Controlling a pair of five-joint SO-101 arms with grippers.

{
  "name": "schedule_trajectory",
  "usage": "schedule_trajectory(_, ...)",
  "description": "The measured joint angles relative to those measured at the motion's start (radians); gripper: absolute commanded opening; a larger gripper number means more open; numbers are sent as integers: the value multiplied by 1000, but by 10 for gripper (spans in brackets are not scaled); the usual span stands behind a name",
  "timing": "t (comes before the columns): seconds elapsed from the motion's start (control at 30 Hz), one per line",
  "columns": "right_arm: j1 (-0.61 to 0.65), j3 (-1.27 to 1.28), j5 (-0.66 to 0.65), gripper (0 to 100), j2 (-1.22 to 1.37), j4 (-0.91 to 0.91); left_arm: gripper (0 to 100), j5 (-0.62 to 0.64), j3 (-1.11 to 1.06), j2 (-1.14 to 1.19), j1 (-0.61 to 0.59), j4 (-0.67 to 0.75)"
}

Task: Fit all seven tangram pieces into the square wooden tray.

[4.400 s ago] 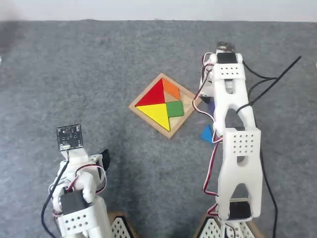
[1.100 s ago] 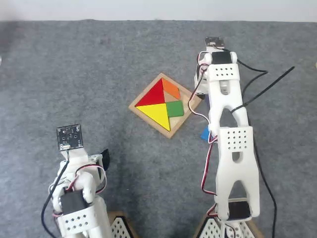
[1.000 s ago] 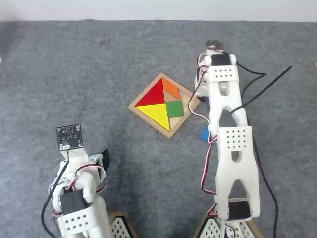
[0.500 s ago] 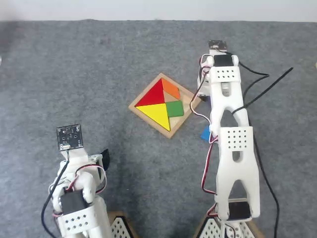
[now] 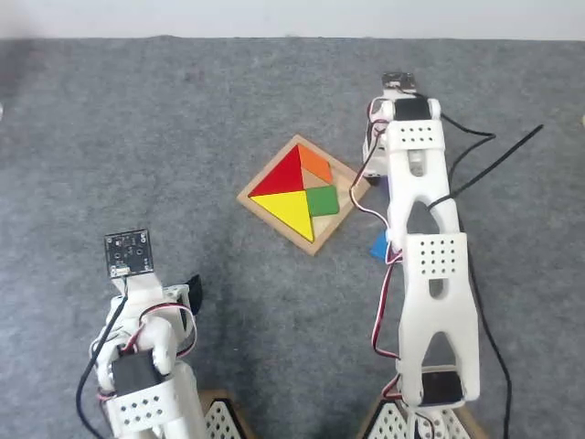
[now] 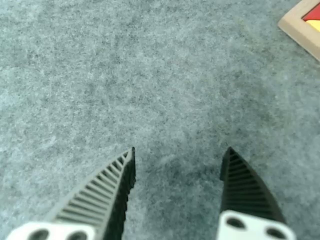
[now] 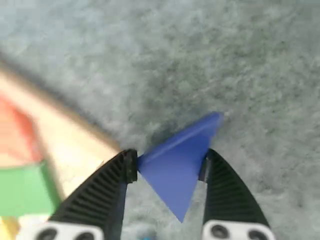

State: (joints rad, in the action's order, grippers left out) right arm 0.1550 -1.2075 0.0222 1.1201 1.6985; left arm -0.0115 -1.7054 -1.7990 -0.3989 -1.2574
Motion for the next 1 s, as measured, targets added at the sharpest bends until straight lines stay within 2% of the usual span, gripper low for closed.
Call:
schedule_trajectory(0.17, 40, 0, -143, 111, -41, 32, 271, 0, 0, 0, 0, 0)
schedule_trajectory(0.27, 80, 0, -288, 111, -43, 35, 271, 0, 0, 0, 0, 0)
schedule_trajectory(0.57, 193, -52, -968, 110, -49, 25, 271, 0, 0, 0, 0, 0)
schedule_trajectory(0.73, 233, -140, -1375, 45, -49, 21, 271, 0, 0, 0, 0, 0)
schedule_trajectory(0.83, 244, -150, -1622, 48, -49, 37, 271, 0, 0, 0, 0, 0)
schedule_trajectory(1.0, 245, -150, -1898, 48, -49, 55, 271, 0, 0, 0, 0, 0)
